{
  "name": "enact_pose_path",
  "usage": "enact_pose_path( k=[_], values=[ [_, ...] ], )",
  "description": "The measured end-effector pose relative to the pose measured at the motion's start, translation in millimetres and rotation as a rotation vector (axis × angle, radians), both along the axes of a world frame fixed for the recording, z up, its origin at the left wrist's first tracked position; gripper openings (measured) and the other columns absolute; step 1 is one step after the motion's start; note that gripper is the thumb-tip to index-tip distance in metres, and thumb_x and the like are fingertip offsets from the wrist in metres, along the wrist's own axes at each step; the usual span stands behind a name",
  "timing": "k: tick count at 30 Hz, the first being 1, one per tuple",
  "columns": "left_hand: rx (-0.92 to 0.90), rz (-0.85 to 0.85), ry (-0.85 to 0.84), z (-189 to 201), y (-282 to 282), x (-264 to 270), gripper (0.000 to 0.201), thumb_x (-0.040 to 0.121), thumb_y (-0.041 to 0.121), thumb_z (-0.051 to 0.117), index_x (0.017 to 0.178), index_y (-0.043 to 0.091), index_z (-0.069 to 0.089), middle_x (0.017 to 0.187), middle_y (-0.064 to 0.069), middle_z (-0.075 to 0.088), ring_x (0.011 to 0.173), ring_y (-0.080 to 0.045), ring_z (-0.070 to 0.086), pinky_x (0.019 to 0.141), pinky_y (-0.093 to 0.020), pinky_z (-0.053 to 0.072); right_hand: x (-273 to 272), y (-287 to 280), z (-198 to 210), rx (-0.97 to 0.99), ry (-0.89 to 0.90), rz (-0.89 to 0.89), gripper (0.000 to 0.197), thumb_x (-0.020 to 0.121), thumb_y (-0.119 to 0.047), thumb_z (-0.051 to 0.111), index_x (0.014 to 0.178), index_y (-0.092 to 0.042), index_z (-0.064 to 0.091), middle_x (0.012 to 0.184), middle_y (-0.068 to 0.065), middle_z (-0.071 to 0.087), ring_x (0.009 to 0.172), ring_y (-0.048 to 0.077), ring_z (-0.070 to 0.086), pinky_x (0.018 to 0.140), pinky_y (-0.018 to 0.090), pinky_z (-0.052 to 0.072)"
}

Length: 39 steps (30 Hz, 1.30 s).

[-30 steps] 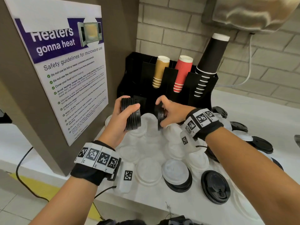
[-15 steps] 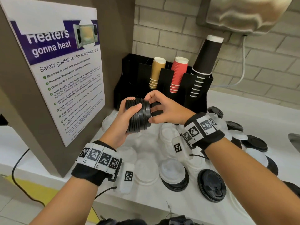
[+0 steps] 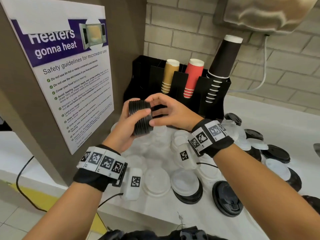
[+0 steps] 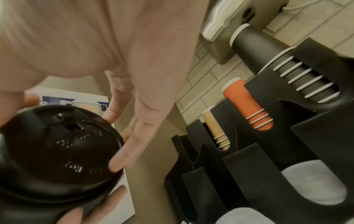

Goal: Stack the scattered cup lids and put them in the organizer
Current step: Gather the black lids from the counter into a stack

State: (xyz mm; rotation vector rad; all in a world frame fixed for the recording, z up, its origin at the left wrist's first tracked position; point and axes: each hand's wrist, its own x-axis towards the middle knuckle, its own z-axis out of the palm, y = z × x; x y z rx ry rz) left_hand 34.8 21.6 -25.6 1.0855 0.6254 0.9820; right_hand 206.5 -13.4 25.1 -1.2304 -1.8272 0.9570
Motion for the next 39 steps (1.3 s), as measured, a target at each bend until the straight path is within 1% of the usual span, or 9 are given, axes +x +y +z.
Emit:
enact_pose_path(
  k=[3, 7, 11, 14, 19, 25, 31, 35, 39],
  values=[
    [0.024, 0.104, -0.026, 13, 12, -4, 0.049, 0.058, 0.04, 0.077, 0.103, 0.041, 0.056, 0.113, -0.003, 0.059, 0.098, -0.021, 0.062, 0.06, -0.036, 0.055, -1, 23, -3, -0.128, -0.014, -0.082, 0.036, 0.097, -0.024, 0.054, 0.132, -0.019, 0.05, 0.126, -0.001, 0.058, 0.116, 0.013, 0.057, 0.098, 0.033, 0.05],
    [0.058, 0.198, -0.028, 24, 23, -8, 0.049, 0.059, 0.041, 0.074, 0.102, 0.04, 0.051, 0.11, 0.0, 0.056, 0.096, -0.02, 0.06, 0.054, -0.029, 0.053, -3, 55, -29, -0.133, -0.555, -0.134, 0.039, 0.099, -0.007, 0.043, 0.137, -0.012, 0.048, 0.135, 0.005, 0.054, 0.126, 0.018, 0.05, 0.106, 0.025, 0.037],
    [0.075, 0.187, -0.038, 20, 24, -11, 0.04, 0.071, 0.031, 0.072, 0.105, 0.036, 0.051, 0.112, -0.002, 0.054, 0.098, -0.021, 0.059, 0.057, -0.031, 0.054, -11, 72, -59, -0.279, -0.878, -0.056, 0.046, 0.098, -0.02, 0.039, 0.142, -0.032, 0.037, 0.141, 0.007, 0.043, 0.129, 0.032, 0.04, 0.11, 0.046, 0.033],
    [0.067, 0.201, -0.04, 16, 27, -12, 0.041, 0.072, 0.029, 0.071, 0.107, 0.033, 0.05, 0.11, -0.001, 0.054, 0.097, -0.02, 0.059, 0.06, -0.033, 0.055, -16, 77, -65, -0.327, -1.0, 0.005, 0.044, 0.099, -0.028, 0.035, 0.14, -0.042, 0.035, 0.139, 0.006, 0.041, 0.127, 0.034, 0.035, 0.111, 0.049, 0.027],
    [0.063, 0.207, -0.026, 15, 34, -13, 0.051, 0.071, 0.029, 0.072, 0.115, 0.031, 0.048, 0.109, 0.0, 0.055, 0.092, -0.017, 0.061, 0.059, -0.031, 0.055, -21, 88, -53, -0.229, -0.963, -0.01, 0.038, 0.098, -0.023, 0.047, 0.136, -0.019, 0.047, 0.121, 0.01, 0.052, 0.112, 0.027, 0.052, 0.096, 0.038, 0.045],
    [0.061, 0.218, 0.006, 17, 41, -9, 0.053, 0.068, 0.031, 0.073, 0.115, 0.037, 0.049, 0.111, 0.002, 0.056, 0.093, -0.016, 0.062, 0.059, -0.029, 0.055, -36, 105, -74, -0.249, -1.143, -0.052, 0.069, 0.082, -0.044, 0.069, 0.135, -0.008, 0.045, 0.127, 0.011, 0.055, 0.113, 0.027, 0.055, 0.096, 0.039, 0.048],
    [0.065, 0.211, 0.008, 17, 45, -11, 0.048, 0.068, 0.031, 0.073, 0.111, 0.038, 0.05, 0.109, 0.004, 0.057, 0.094, -0.015, 0.063, 0.064, -0.032, 0.055, -42, 115, -83, -0.285, -1.296, -0.113, 0.078, 0.081, -0.055, 0.065, 0.138, -0.008, 0.04, 0.135, 0.013, 0.041, 0.121, 0.032, 0.047, 0.091, 0.04, 0.044],
    [0.063, 0.204, -0.008, 18, 45, -10, 0.051, 0.069, 0.03, 0.073, 0.115, 0.035, 0.05, 0.111, 0.002, 0.056, 0.095, -0.016, 0.062, 0.062, -0.029, 0.055, -46, 116, -88, -0.352, -1.219, -0.137, 0.089, 0.083, -0.06, 0.06, 0.148, -0.01, 0.024, 0.145, 0.015, 0.034, 0.131, 0.034, 0.041, 0.104, 0.05, 0.035],
    [0.06, 0.194, -0.016, 16, 43, -9, 0.056, 0.069, 0.029, 0.073, 0.12, 0.031, 0.048, 0.113, -0.001, 0.055, 0.094, -0.017, 0.062, 0.06, -0.03, 0.055, -49, 111, -94, -0.323, -1.2, -0.18, 0.075, 0.089, -0.061, 0.05, 0.144, -0.015, 0.026, 0.137, 0.011, 0.046, 0.127, 0.031, 0.044, 0.106, 0.052, 0.03]
  ],
)
